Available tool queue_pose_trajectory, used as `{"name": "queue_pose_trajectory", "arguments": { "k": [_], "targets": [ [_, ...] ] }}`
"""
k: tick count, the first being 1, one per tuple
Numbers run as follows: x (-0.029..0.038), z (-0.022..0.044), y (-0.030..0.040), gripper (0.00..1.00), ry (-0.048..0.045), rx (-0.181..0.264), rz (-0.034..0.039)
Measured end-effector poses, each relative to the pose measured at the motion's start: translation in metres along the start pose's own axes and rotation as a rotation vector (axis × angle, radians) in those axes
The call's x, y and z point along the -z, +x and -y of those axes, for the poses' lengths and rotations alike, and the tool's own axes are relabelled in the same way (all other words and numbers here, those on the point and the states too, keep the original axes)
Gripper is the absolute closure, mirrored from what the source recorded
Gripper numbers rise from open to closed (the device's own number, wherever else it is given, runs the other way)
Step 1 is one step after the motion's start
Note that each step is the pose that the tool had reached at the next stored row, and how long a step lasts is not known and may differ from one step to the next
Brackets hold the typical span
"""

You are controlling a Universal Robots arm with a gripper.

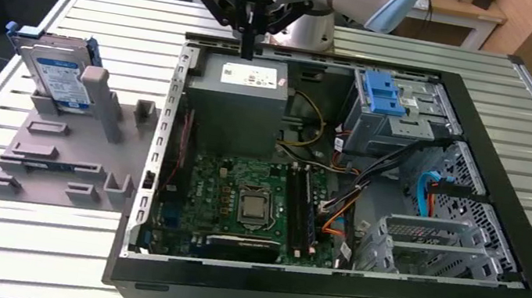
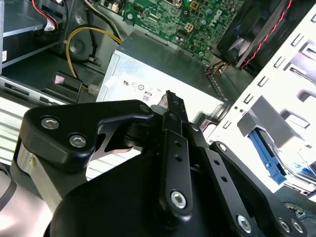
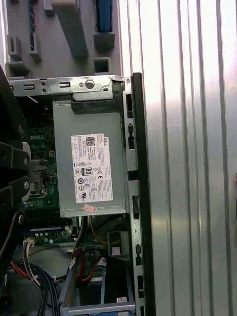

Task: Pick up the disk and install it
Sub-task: 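Reach for the disk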

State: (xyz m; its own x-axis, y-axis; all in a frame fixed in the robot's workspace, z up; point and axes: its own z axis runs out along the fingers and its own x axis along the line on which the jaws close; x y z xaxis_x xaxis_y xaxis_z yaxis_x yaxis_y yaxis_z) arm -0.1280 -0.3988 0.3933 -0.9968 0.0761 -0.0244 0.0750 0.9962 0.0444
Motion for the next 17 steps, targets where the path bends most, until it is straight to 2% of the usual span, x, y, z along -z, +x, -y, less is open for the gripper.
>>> {"name": "queue_pose_trajectory", "arguments": {
  "k": [17],
  "targets": [
    [0.0001,0.0004,0.0046,0.89,0.0000,0.000,0.0000]
  ]
}}
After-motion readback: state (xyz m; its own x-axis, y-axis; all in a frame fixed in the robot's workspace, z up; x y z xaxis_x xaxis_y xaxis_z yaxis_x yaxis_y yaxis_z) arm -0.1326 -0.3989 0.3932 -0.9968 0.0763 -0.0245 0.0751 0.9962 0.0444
